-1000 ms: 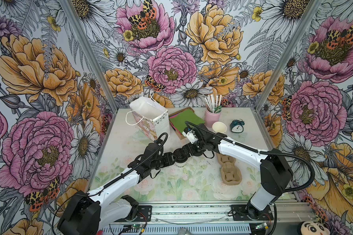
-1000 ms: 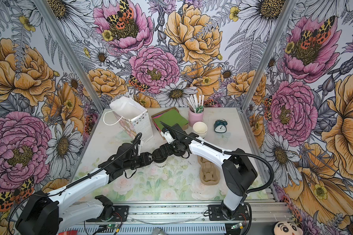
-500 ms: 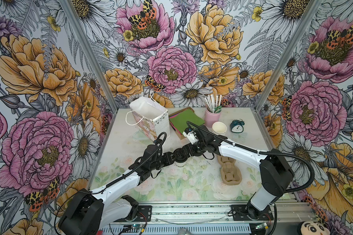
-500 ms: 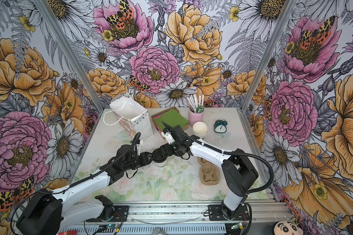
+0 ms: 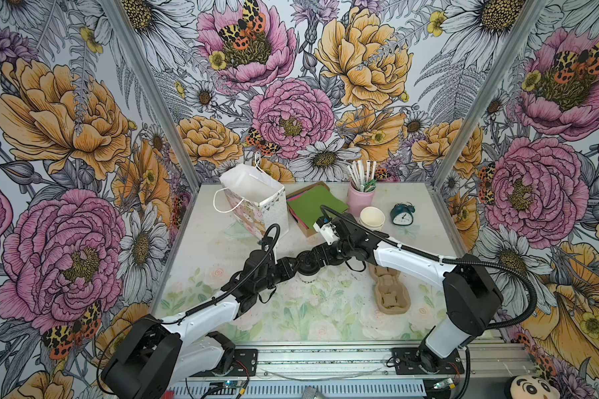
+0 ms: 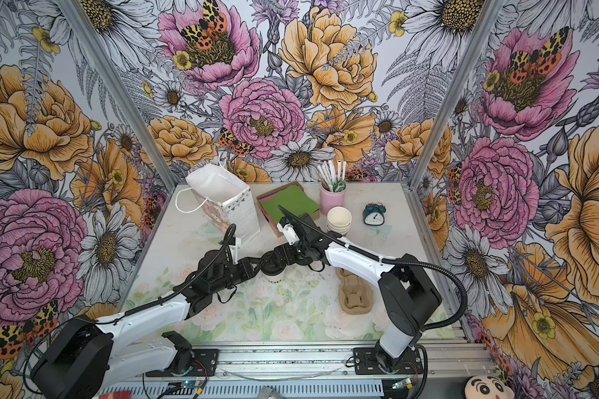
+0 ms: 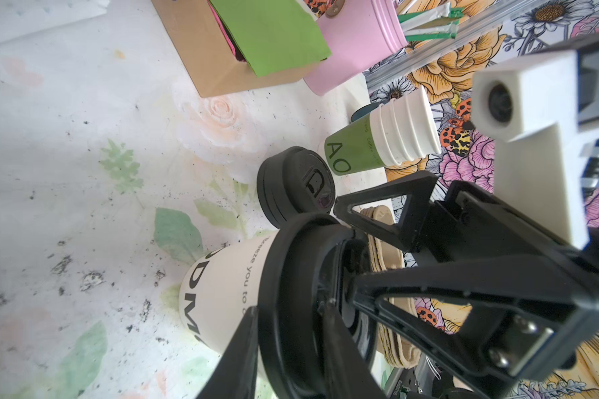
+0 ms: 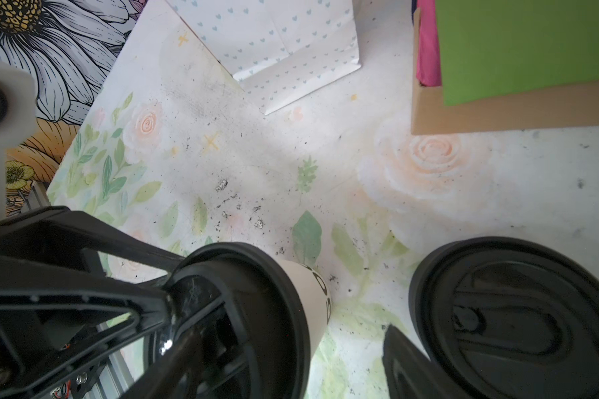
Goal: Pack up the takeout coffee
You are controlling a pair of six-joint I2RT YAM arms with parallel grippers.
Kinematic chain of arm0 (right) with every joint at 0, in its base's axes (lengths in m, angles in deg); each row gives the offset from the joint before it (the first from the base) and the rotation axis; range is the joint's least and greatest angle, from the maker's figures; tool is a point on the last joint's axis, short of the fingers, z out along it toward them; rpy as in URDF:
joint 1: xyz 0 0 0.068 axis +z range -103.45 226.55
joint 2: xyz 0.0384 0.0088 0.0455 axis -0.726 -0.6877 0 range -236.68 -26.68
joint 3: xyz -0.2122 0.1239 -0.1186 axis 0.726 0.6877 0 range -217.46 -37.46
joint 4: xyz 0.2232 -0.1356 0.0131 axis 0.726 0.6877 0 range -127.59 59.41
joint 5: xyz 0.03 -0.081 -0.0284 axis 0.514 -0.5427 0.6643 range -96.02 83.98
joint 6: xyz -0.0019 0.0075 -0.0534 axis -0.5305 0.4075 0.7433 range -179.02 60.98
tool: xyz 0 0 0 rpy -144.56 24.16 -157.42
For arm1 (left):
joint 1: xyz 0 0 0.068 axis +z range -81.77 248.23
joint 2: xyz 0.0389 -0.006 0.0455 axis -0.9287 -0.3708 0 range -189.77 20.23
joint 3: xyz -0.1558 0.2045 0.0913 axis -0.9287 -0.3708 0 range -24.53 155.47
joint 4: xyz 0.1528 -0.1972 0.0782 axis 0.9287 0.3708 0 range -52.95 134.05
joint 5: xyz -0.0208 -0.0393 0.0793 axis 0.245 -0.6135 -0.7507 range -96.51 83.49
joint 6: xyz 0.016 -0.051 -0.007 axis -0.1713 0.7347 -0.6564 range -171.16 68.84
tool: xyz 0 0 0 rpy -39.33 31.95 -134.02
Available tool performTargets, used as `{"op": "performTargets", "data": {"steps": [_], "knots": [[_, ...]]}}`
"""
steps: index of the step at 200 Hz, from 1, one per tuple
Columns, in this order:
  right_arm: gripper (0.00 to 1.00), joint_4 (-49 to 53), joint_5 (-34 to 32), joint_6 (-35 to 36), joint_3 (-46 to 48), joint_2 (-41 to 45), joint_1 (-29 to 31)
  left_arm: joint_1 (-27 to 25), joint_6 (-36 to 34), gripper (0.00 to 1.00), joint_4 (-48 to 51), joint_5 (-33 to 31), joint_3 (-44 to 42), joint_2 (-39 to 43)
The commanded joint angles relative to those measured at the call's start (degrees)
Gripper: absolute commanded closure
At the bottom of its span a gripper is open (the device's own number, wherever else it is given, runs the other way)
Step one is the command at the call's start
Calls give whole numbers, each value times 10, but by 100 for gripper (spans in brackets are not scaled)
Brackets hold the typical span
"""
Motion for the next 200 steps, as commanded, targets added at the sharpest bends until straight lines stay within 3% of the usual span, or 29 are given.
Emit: {"op": "performTargets", "data": {"steps": [1,54,72,121,156,200], "knots": [[18,89,-49,7,40,-31,-1,-19,-17,72,141,-20,-45,-39],[18,86,-44,4,45,-30,-6,-17,-23,68,147,-2,-26,-26],[18,87,-44,3,42,-31,-6,2,-29,57,168,14,-4,8],[19,87,-39,6,38,-36,-5,54,-49,39,221,54,43,108],[19,87,-37,7,37,-35,-5,59,-5,50,185,93,22,129],[19,86,-37,9,35,-36,-4,71,10,59,159,114,13,91]]}}
